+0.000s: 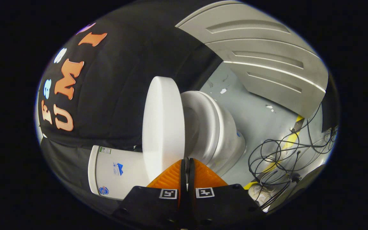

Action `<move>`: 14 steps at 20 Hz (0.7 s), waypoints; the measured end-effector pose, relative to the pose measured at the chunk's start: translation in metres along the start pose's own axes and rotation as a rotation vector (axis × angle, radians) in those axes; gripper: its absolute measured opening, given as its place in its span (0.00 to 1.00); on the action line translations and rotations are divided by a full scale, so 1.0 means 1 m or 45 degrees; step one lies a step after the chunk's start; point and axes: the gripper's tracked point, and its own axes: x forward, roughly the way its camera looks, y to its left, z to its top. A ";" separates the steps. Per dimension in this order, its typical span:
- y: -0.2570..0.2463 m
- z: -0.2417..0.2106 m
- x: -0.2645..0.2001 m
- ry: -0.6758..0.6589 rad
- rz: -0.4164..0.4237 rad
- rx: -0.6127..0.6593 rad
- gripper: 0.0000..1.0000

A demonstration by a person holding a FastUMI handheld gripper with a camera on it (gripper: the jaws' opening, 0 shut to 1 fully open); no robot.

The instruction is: Open the toilet lid.

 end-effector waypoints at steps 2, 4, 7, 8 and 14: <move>0.017 0.003 -0.007 -0.014 0.006 -0.046 0.07; 0.036 0.004 -0.016 -0.038 0.021 -0.063 0.07; 0.065 0.002 -0.031 -0.084 0.029 -0.115 0.07; 0.074 0.001 -0.035 -0.097 0.024 -0.152 0.07; 0.132 -0.015 -0.058 -0.150 -0.023 -0.393 0.08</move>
